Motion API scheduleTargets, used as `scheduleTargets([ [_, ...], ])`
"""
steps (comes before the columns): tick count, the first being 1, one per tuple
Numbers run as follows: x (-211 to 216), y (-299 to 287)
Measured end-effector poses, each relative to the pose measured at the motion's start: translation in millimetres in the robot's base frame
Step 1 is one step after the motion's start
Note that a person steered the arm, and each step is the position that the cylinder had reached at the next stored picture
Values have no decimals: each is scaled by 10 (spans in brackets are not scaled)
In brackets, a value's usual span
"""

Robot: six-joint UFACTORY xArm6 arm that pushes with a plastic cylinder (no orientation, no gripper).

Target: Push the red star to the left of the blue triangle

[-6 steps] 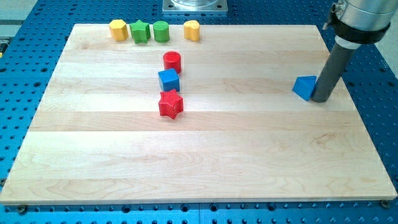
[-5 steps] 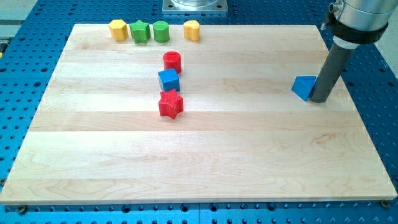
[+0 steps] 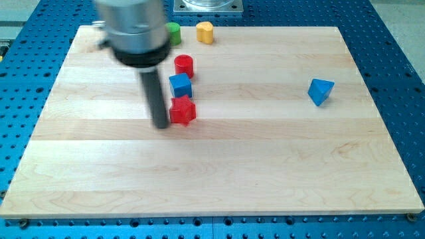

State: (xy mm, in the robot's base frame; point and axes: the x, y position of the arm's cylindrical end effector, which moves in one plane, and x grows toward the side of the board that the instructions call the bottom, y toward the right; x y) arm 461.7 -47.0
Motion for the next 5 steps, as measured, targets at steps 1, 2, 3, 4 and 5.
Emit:
scheduleTargets([
  [1,-197,1514],
  [2,145,545],
  [3,-159,0],
  [4,-505,1118],
  [5,-507,1161],
])
